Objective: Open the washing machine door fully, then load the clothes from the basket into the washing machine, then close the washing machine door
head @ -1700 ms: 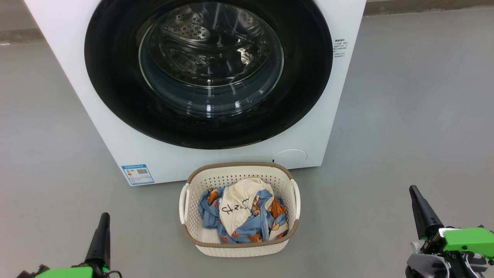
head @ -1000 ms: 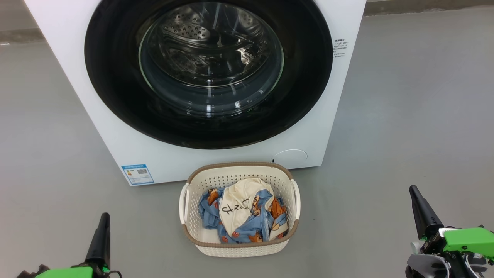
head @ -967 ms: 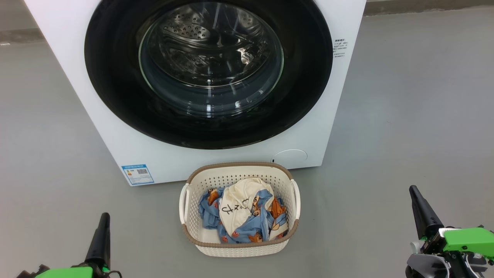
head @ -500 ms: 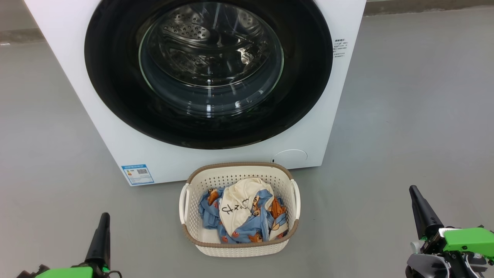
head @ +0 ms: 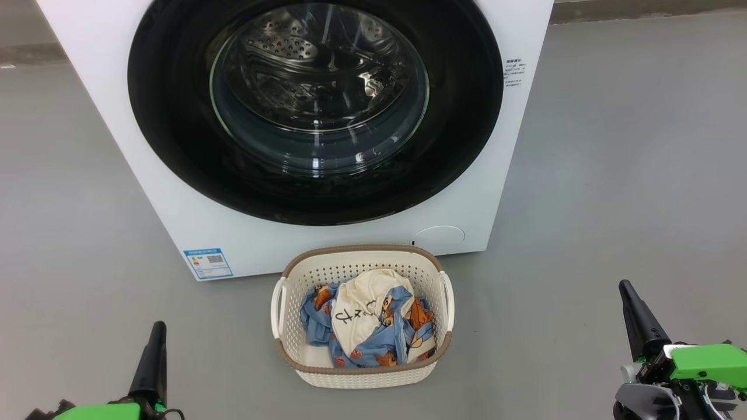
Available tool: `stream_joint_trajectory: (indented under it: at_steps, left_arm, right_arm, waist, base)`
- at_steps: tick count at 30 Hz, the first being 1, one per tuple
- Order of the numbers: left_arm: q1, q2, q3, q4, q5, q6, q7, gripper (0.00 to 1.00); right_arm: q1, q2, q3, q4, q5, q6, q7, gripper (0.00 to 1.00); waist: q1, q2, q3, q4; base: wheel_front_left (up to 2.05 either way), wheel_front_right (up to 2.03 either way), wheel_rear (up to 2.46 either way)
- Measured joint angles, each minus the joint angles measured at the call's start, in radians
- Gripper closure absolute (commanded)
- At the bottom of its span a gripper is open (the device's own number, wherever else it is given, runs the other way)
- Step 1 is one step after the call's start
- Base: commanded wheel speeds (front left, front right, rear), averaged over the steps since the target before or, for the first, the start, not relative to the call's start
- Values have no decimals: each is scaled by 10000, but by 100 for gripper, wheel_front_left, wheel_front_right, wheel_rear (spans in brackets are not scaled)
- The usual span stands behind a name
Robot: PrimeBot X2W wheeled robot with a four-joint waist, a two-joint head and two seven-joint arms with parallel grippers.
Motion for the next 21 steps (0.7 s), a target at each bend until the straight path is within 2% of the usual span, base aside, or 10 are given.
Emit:
stream_joint_trajectory:
  at_steps: [2,3,8,21]
  left_arm:
    - [0,0,0,0,0,0,0,100]
    - [11,-6,-10,54,2,-2,0,0]
    - [321,-148,-63,437,2,0,-2,0]
    - [310,-142,-127,203,38,0,-336,0]
  right_arm:
    - [0,0,0,0,0,0,0,100]
    - [12,12,6,54,4,0,-2,0]
    - [349,173,40,474,6,-2,-6,0]
    - [298,165,196,272,4,0,-230,0]
  waist:
    - [0,0,0,0]
    - [0,0,0,0]
    - [0,0,8,2]
    - [2,0,23,21]
  base:
    - [0,0,0]
    - [0,0,0]
    - [0,0,0]
    - [0,0,0]
